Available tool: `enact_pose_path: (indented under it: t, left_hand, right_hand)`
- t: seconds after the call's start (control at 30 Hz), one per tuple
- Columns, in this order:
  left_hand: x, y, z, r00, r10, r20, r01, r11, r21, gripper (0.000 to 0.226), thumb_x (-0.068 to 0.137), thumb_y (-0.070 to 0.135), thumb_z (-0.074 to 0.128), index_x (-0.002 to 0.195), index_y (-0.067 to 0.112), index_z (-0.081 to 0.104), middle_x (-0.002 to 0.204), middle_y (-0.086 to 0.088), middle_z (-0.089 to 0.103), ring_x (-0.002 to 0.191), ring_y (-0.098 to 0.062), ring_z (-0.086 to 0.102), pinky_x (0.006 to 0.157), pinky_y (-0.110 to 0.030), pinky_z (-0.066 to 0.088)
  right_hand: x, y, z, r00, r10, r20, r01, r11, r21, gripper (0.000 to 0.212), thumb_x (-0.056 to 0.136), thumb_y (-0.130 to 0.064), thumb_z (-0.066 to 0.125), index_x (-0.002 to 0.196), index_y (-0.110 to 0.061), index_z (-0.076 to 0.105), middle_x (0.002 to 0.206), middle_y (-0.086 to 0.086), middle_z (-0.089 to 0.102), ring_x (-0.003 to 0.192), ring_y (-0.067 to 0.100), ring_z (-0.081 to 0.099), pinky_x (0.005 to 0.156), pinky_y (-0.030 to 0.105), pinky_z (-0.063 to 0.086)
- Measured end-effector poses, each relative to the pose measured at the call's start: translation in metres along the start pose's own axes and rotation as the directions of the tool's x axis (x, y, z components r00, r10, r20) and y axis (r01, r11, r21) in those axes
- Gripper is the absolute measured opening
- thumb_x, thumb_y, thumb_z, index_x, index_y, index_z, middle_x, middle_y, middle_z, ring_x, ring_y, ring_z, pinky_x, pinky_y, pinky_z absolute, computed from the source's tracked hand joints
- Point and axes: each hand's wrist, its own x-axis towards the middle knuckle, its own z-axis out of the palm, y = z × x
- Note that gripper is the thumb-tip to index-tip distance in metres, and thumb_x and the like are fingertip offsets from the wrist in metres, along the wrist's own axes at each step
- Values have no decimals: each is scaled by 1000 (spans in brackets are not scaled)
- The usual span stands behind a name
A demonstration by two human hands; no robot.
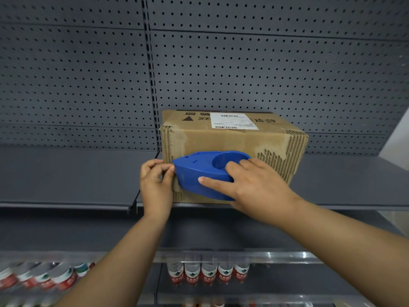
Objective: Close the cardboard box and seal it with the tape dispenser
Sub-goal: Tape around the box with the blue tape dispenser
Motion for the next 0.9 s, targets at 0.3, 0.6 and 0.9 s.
enact_pose_path:
  t: [0.3,0.6,0.9]
  left_hand:
    - [4,2,-3,998,62,18,-62,998,22,17,87,2,58,75,13,60,100,0,49,85,3,49,76,1,34]
    - [4,0,-3,992,119,35,-122,986,110,12,89,3,56,79,4,62,98,0,46,83,9,47,73,2,32]
    - [12,3,-5,975,197,104,-210,969,133,12,88,2,57,78,9,59,104,-2,42,95,-8,43,81,2,27]
  right_hand:
    - [8,6,-3,1000,-7,30,6,1000,18,79,42,-30,87,118,-33,64,67,6,56,50,23,53,59,31,49]
    - [9,7,-5,999,-14,33,13,999,42,80,42,-34,87,118,-33,64,66,5,54,50,21,53,56,30,48]
    - [1,15,-6,999,25,-34,-24,999,40,78,47,-34,86,121,-33,62,69,8,54,54,24,54,59,32,49]
